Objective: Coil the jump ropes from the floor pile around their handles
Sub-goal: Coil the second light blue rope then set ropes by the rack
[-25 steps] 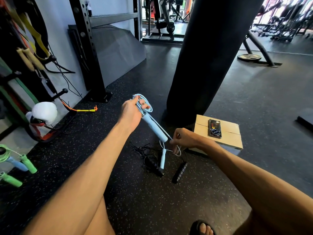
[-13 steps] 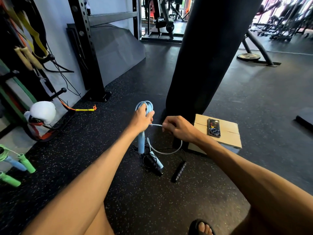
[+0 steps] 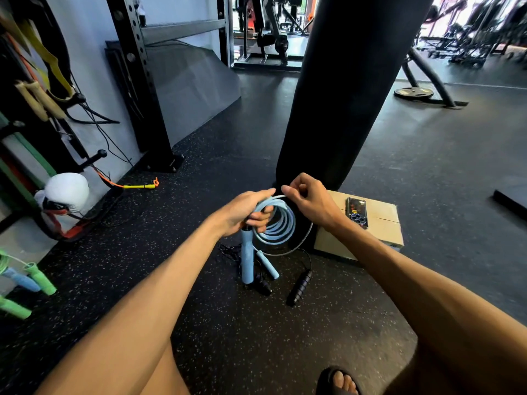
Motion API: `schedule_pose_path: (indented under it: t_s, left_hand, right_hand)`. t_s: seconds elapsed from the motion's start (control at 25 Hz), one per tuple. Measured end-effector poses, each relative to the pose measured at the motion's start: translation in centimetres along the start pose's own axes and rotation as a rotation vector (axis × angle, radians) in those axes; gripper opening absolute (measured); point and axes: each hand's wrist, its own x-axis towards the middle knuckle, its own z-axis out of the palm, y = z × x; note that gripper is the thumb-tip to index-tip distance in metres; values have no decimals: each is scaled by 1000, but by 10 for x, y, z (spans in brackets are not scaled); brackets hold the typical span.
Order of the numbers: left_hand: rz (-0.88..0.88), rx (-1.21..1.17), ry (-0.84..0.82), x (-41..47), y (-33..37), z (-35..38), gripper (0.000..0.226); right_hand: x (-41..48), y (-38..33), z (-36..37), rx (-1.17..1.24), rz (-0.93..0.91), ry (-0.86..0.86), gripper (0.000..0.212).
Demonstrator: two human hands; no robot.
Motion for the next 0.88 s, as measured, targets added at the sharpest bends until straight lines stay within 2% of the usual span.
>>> schedule_pose_path:
  t_s: [0.12,0.28,0.4,0.52,0.6,0.68,0.8,0.88]
  left_hand:
    - [34,-329,-43,-4,9,-5,46]
    - [167,-622,37,-4,14,-11,44]
    - [255,-747,200,-2,18,-18,37]
    - [313,-751,411,1,20,-19,34]
    - [345,-684,570,6,19,-17,33]
    - [362,-504,728,12,13,-21,30]
    - [353,36,886,17,1,-30,24]
    - [338,327,880,14,-2,-29,19]
  right_hand:
    - [-3,1,1,101,135,-61,31]
    - [-14,-8,3,195,321,-261,33]
    - [-21,-11,5,191,419,-419,22]
    - [-23,-6,6,104,452,-600,19]
    - [-24,-2,5,39,442,-717,21]
    - [-24,0,7,22,422,-746,23]
    - [-20,-2,10,31,303,-673,19]
    - [-16,-7,11,13,184,-621,19]
